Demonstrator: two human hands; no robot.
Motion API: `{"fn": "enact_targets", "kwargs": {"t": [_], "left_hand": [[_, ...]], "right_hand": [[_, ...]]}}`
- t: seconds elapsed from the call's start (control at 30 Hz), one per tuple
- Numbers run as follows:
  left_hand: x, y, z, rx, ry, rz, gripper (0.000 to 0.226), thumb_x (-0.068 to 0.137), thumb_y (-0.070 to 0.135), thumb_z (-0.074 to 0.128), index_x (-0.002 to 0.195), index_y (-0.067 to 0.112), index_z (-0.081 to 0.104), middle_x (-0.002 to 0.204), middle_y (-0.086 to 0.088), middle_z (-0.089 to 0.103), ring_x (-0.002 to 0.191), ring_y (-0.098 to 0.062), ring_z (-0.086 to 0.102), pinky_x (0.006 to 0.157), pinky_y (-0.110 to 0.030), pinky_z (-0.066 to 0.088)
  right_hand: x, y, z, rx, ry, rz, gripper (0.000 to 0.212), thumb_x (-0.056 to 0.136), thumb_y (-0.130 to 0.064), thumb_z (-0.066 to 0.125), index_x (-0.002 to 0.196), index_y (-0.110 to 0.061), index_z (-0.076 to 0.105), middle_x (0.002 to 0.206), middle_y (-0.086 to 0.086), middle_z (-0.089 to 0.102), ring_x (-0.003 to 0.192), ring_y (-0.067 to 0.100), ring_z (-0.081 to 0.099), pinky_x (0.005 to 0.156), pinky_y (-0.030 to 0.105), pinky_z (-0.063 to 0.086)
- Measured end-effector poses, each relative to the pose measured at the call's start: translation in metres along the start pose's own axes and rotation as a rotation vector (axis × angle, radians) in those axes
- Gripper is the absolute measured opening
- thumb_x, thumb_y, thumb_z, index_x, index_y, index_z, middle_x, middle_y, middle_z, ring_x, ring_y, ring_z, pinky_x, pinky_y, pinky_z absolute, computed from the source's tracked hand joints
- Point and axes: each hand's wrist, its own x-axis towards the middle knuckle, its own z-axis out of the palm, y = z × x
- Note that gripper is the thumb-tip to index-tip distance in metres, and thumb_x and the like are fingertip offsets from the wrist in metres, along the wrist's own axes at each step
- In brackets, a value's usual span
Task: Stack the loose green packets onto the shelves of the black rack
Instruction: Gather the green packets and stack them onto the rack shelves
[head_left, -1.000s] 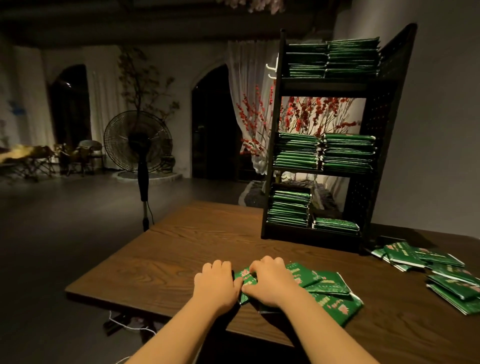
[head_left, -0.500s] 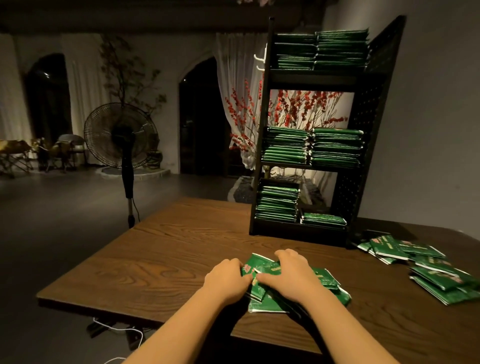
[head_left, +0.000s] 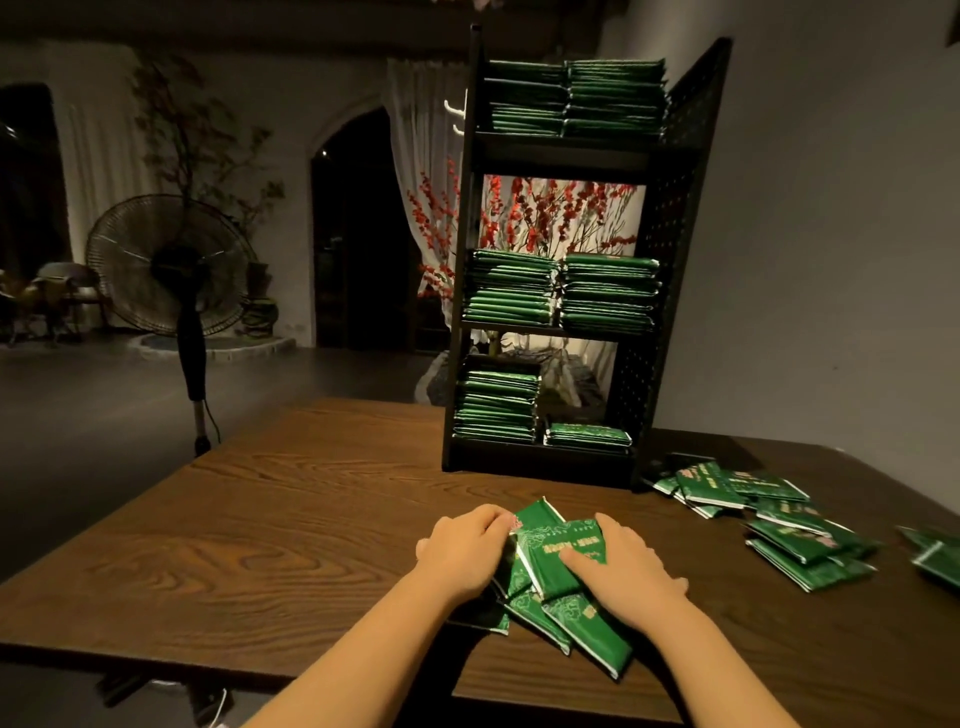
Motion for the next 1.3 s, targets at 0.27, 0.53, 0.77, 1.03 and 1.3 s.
{"fn": "enact_targets", "kwargs": {"t": [0.27, 0.53, 0.77, 1.03, 1.3], "left_hand": [[0.006, 0.026, 0.013, -0.054, -0.01, 0.166, 0.043, 0.086, 0.049, 0.062, 0.127, 0.038, 0.053, 0.122, 0.017, 0.062, 0.116, -0.01, 0.057, 0.104, -0.039, 0.042], [0.025, 0.028, 0.003, -0.341, 0.043, 0.3, 0.04, 0.084, 0.029, 0.077, 0.119, 0.04, 0.06, 0.115, 0.021, 0.064, 0.105, 0.004, 0.061, 0.092, -0.024, 0.053], [0.039, 0.038, 0.004, -0.6, 0.129, 0.203, 0.05, 0.083, 0.036, 0.077, 0.124, 0.035, 0.049, 0.109, 0.024, 0.055, 0.092, 0.011, 0.052, 0.071, -0.003, 0.046], [0.064, 0.039, 0.008, -0.741, 0.156, 0.272, 0.024, 0.093, 0.018, 0.067, 0.115, 0.027, 0.061, 0.11, 0.004, 0.07, 0.101, -0.013, 0.069, 0.088, -0.045, 0.058], [0.077, 0.015, 0.019, -0.479, 0.04, 0.366, 0.045, 0.087, 0.011, 0.063, 0.111, 0.047, 0.055, 0.115, 0.027, 0.055, 0.111, -0.002, 0.058, 0.093, -0.04, 0.056]], "right_hand": [[0.004, -0.003, -0.002, 0.339, 0.185, -0.224, 0.069, 0.092, -0.035, 0.064, 0.149, -0.025, 0.029, 0.148, -0.002, 0.037, 0.123, 0.013, 0.045, 0.096, 0.025, 0.038], [0.028, 0.009, -0.015, 1.09, 0.073, -0.203, 0.053, 0.081, 0.006, 0.071, 0.124, -0.019, 0.055, 0.102, 0.006, 0.074, 0.087, 0.025, 0.073, 0.073, 0.042, 0.057], [0.053, 0.008, -0.023, 1.305, 0.125, -0.335, 0.049, 0.079, 0.016, 0.065, 0.12, -0.01, 0.059, 0.107, 0.015, 0.072, 0.1, 0.033, 0.069, 0.087, 0.049, 0.054], [0.079, 0.004, -0.028, 1.17, 0.12, -0.378, 0.032, 0.084, 0.005, 0.067, 0.111, -0.011, 0.063, 0.103, 0.01, 0.074, 0.094, 0.026, 0.072, 0.072, 0.038, 0.058], [0.088, 0.021, -0.016, 0.861, 0.074, -0.403, 0.018, 0.087, 0.005, 0.063, 0.098, -0.009, 0.059, 0.094, 0.014, 0.066, 0.08, 0.013, 0.068, 0.061, 0.023, 0.053]]}}
